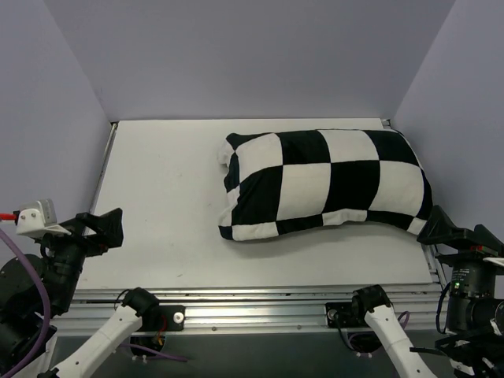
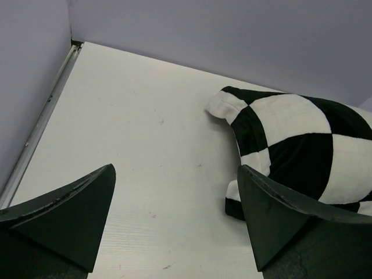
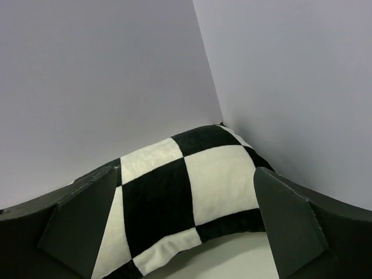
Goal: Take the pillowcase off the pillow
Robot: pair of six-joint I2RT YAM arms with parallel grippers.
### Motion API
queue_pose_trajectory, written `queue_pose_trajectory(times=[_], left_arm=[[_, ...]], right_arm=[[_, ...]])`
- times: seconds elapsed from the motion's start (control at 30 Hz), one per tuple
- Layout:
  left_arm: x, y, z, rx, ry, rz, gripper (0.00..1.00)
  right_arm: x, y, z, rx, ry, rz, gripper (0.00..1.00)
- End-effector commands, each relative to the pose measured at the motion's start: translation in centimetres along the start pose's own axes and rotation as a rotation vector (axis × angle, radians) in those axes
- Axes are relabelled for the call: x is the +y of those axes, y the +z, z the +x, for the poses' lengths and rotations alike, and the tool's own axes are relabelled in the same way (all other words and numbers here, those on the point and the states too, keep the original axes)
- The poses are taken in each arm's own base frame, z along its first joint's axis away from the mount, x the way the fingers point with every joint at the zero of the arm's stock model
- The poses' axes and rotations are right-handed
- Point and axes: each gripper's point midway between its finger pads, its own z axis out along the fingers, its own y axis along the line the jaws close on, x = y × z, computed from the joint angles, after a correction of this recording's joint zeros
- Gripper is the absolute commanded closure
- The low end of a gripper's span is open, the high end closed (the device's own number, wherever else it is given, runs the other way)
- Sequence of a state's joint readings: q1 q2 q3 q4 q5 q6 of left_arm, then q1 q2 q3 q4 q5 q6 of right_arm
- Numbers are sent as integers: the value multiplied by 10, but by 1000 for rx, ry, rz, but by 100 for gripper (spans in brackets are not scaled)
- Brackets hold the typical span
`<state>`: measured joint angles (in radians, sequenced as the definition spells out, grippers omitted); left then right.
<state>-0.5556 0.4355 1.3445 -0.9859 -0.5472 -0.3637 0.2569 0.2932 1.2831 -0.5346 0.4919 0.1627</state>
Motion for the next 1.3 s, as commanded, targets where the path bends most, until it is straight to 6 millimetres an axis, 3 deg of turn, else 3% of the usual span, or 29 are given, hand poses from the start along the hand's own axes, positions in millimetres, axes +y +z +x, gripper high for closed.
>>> queue_pose_trajectory(times=[0.0,0.13,0.33,0.47,0.5,0.57,0.6,0.73,0.77,0.87,0.93,1.07,1.23,1.27], left_arm=[[-9,10,9,45,12,15,6],[-25,24,26,123,37,51,6],[-67,57,79,334,87,169,6],[-107,89,126,506,106,278,6],[-126,93,130,523,84,358,6],[-146,108,154,598,68,410,6],[-164,114,155,599,49,479,6],[-197,145,173,626,65,542,6],[-207,153,188,654,90,556,6],[-237,174,206,645,120,629,6],[-243,183,219,658,140,633,6],[-245,204,270,751,179,593,6],[-230,200,329,882,163,527,6],[-229,200,334,883,150,521,2]], right_arm=[[10,10,-5,-22,23,-20,0],[25,18,10,33,41,-63,0],[53,40,62,193,67,-118,0],[75,53,99,331,67,-162,0],[80,58,117,392,51,-162,0],[89,63,144,487,44,-173,0],[90,64,156,523,36,-169,0],[97,65,203,655,24,-180,0],[101,64,212,682,23,-201,0],[101,64,232,725,25,-199,0],[100,64,240,739,28,-189,0],[96,65,255,760,19,-169,0],[91,65,269,786,4,-140,0],[91,66,271,784,6,-138,0]])
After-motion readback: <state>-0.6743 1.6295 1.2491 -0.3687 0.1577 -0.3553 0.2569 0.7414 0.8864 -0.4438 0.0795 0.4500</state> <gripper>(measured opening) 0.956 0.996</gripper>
